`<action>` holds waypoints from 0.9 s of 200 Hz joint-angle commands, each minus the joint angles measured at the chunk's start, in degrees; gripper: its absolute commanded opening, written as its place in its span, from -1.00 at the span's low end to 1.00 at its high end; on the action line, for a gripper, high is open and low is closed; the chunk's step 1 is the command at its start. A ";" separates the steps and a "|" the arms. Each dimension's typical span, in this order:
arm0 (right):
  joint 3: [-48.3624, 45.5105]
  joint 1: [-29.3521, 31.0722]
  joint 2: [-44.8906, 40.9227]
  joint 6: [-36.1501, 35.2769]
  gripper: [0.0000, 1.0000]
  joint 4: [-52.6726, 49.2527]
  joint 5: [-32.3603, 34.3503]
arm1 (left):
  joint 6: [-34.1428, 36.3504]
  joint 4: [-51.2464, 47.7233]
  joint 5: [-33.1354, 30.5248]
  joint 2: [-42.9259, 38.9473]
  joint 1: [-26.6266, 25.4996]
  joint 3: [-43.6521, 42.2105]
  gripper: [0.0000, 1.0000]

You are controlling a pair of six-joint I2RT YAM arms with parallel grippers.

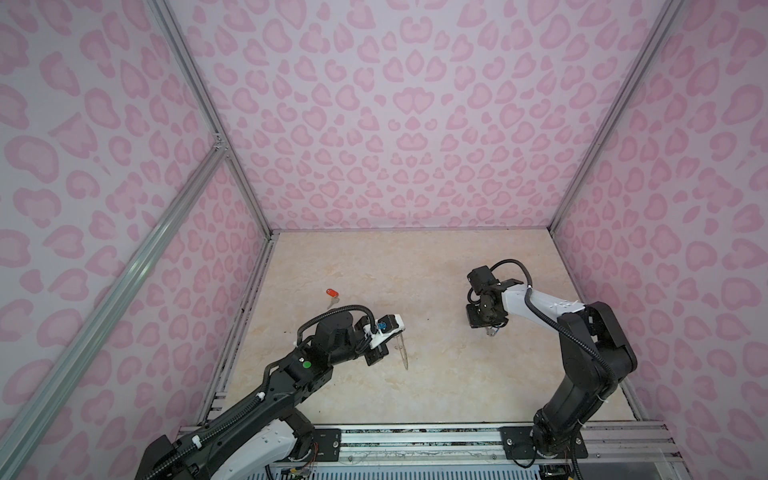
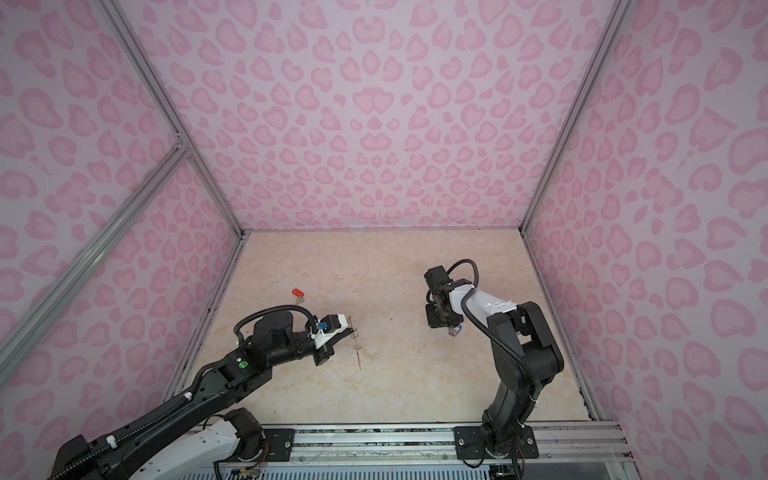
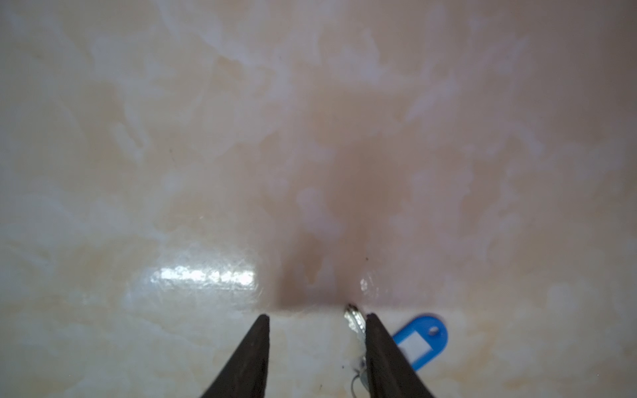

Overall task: Put the keys on the keyring
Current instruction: 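Lower the right gripper onto the blue-tagged key's small ring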

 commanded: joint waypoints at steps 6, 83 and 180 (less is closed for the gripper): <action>1.39 -0.36 2.08 -1.03 -0.07 -1.08 -0.57 | 0.46 2.27 -0.12 -0.27 0.04 0.60 -0.93; -1.45 -0.02 1.75 -1.18 -0.14 -0.73 -8.21 | 0.34 2.08 -0.68 -0.10 0.08 0.77 -0.93; -10.83 2.97 -12.85 7.16 -0.20 -5.80 -0.39 | 0.20 2.39 -0.17 -0.64 0.05 -0.24 -0.93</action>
